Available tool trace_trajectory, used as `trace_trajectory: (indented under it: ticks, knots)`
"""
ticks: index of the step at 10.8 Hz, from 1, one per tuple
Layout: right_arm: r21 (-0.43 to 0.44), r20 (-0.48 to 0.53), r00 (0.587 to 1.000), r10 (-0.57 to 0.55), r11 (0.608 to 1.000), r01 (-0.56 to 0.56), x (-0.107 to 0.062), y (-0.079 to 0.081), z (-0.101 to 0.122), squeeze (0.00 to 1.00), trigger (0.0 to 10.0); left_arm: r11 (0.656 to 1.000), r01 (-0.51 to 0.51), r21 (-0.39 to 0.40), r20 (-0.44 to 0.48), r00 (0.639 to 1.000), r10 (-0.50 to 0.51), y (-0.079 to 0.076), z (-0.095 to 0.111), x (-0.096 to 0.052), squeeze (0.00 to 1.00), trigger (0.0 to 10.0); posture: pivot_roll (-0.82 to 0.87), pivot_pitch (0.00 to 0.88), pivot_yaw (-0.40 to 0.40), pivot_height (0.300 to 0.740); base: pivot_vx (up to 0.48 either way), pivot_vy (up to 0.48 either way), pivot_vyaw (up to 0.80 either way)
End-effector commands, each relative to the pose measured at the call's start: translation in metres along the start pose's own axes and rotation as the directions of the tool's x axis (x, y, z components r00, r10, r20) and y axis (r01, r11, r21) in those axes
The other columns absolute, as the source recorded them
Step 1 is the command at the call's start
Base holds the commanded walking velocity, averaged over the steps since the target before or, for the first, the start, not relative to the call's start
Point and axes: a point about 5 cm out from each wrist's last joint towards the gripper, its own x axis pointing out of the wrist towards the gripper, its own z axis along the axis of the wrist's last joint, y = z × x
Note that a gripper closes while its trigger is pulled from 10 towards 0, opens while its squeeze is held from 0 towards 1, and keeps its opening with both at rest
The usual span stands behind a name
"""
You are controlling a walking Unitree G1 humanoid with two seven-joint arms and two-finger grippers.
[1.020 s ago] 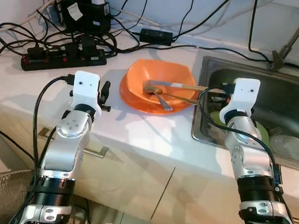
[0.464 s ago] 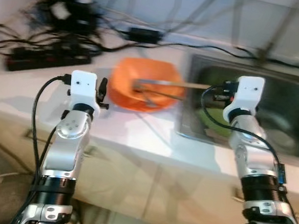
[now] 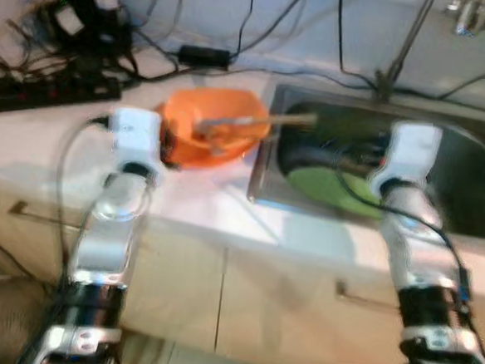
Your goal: Kitchen organization
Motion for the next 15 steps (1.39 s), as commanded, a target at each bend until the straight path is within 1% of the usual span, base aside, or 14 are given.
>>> trace_trajectory:
  ticks: [1, 3, 5, 8, 11, 13, 14, 15]
  knots:
    - [0.01, 0.032, 0.999, 0.008, 1.0, -0.008, 0.001, 0.005, 0.007, 0.0, 10.0, 1.0, -0.023, 0.007, 0.016, 1.0, 0.023, 0.006, 0.004, 0.001, 0.0, 10.0, 0.22, 0.051, -0.035, 0.74, 0.0, 0.0, 0.0]
    - [0.009, 0.028, 1.0, 0.008, 1.0, -0.008, 0.0, 0.004, 0.006, 0.0, 10.0, 0.999, -0.034, 0.006, 0.012, 0.999, 0.034, 0.007, 0.004, 0.001, 0.0, 10.0, 0.22, 0.056, -0.038, 0.74, 0.0, -0.366, 0.0]
    - [0.009, 0.03, 0.999, 0.012, 1.0, -0.012, 0.001, 0.003, 0.007, 0.0, 10.0, 0.999, -0.036, 0.007, 0.012, 0.999, 0.036, 0.007, 0.004, 0.001, 0.0, 10.0, 0.22, 0.058, -0.04, 0.74, 0.0, 0.0, 0.0]
    - [0.016, 0.029, 0.999, 0.014, 1.0, -0.014, 0.002, -0.003, 0.009, 0.0, 10.0, 0.999, -0.05, 0.0, 0.024, 0.998, 0.05, 0.006, 0.008, 0.001, 0.0, 10.0, 0.21, 0.064, -0.052, 0.74, 0.0, 0.0, 0.0]
    - [0.001, 0.026, 0.999, 0.024, 1.0, -0.024, 0.002, -0.004, 0.009, 0.0, 10.0, 0.999, -0.05, 0.007, 0.032, 0.998, 0.05, 0.003, 0.01, -0.001, 0.0, 10.0, 0.21, 0.08, -0.062, 0.74, 0.0, 0.0, 0.0]
    - [-0.006, 0.022, 1.0, 0.018, 1.0, -0.018, -0.002, -0.01, 0.009, 0.0, 10.0, 0.999, -0.034, 0.029, 0.04, 0.999, 0.033, -0.004, 0.01, -0.005, 0.0, 10.0, 0.2, 0.1, -0.069, 0.74, 0.0, 0.0, 0.0]
    - [-0.007, 0.025, 0.999, 0.021, 1.0, -0.021, -0.004, -0.011, 0.009, 0.0, 10.0, 0.999, -0.025, 0.027, 0.031, 0.999, 0.024, -0.009, 0.007, -0.007, 0.0, 10.0, 0.19, 0.107, -0.071, 0.74, 0.0, 0.0, 0.0]
    - [-0.006, 0.021, 0.999, 0.037, 0.999, -0.037, -0.006, -0.009, 0.009, 0.0, 10.0, 1.0, -0.013, 0.021, 0.028, 1.0, 0.012, -0.016, 0.006, -0.01, 0.0, 10.0, 0.19, 0.124, -0.081, 0.74, 0.0, 0.0, 0.0]
